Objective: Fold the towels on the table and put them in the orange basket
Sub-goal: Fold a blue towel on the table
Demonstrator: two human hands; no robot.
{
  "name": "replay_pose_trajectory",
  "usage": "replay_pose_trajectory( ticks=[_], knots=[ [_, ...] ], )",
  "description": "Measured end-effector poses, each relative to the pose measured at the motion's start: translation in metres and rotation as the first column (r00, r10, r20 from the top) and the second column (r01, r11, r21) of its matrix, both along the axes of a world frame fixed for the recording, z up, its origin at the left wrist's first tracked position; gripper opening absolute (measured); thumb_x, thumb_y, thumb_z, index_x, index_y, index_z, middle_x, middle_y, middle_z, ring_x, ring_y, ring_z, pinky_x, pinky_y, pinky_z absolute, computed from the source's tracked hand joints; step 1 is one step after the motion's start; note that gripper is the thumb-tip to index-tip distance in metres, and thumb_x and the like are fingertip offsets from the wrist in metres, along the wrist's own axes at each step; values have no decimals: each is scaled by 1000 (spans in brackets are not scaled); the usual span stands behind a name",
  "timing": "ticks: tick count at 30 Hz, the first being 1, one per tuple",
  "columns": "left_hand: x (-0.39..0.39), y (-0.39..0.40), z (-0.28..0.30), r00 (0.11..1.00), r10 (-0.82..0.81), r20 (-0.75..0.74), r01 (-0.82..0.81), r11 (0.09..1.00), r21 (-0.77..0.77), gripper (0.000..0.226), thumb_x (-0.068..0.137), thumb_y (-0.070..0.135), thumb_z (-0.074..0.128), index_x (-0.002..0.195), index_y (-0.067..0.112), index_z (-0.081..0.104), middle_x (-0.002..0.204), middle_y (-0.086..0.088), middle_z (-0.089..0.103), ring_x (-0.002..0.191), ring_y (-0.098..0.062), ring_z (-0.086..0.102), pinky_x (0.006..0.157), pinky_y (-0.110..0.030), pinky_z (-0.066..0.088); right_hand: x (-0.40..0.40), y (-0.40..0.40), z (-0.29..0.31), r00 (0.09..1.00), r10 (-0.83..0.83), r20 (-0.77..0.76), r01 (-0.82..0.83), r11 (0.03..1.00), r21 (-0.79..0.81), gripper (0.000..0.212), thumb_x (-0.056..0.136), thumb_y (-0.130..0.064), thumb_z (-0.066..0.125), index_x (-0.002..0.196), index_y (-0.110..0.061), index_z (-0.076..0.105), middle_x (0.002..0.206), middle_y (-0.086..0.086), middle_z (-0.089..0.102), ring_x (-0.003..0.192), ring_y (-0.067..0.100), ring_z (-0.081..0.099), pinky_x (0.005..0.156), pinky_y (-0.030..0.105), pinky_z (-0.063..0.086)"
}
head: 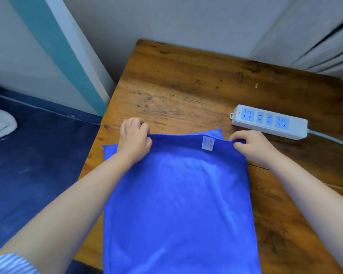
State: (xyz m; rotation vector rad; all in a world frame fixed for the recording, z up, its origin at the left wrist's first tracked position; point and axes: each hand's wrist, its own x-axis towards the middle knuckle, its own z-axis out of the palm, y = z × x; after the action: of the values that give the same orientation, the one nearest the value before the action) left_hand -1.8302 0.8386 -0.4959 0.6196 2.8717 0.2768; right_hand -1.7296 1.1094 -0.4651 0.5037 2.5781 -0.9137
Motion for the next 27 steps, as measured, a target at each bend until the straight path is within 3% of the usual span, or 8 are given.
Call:
replay_pose_trajectory(
  ticks=[2,4,6,10,14,17,22,27],
  knots=[
    [7,-16,16,993,-38,115,27,995,96,7,82,9,45,75,10,47,79,-10,53,83,-31,48,71,-33,30,5,-3,8,997,9,76,-6,999,-42,22,83,1,46,80,-13,62,90,2,60,87,16,51,74,24,35],
    [15,-33,27,953,-70,295,44,995,94,27,83,8,49,66,22,33,62,2,42,67,-25,38,55,-31,19,3,-8,11,990,45,134,-41,998,-38,26,82,3,43,80,-14,63,90,3,60,85,16,51,67,24,37],
    [19,-50,31,892,-66,448,24,995,99,36,84,5,51,63,26,31,59,7,39,61,-20,35,49,-25,25,-3,-14,13,983,72,166,-72,997,-8,29,83,3,43,89,-13,67,92,3,60,84,15,50,66,24,36],
    [23,-86,29,786,85,612,-163,984,72,27,89,14,56,66,24,47,64,5,48,58,-10,43,46,-12,33,-23,-29,8,985,107,134,-120,988,95,21,86,-3,51,100,-6,67,105,9,63,93,20,52,72,24,36],
    [17,-105,17,876,151,458,-162,987,-16,13,91,17,52,80,15,57,82,-2,56,85,-23,55,65,-27,37,-40,-36,-5,992,79,100,-101,963,250,17,85,-7,53,98,-6,65,106,13,64,97,27,55,67,27,38],
    [9,-107,6,940,130,314,-114,991,-68,19,94,18,46,96,6,61,100,-8,57,101,-26,53,79,-33,39,-46,-37,-16,993,70,99,-101,931,350,23,85,-5,51,99,-8,68,107,13,65,99,30,57,72,30,44],
    [-2,-102,-7,979,114,171,-101,991,-86,25,95,23,46,99,4,61,106,-11,53,104,-27,50,79,-38,44,-45,-36,-26,981,165,104,-194,876,442,30,83,4,45,99,-2,69,119,14,59,111,32,51,86,39,49],
    [-13,-95,-17,970,152,190,-122,979,-164,27,94,29,47,99,6,61,113,-10,51,110,-27,45,81,-37,43,-49,-35,-30,969,216,117,-246,861,445,28,83,5,46,98,0,69,114,14,58,104,32,54,83,35,49]
  ],
)
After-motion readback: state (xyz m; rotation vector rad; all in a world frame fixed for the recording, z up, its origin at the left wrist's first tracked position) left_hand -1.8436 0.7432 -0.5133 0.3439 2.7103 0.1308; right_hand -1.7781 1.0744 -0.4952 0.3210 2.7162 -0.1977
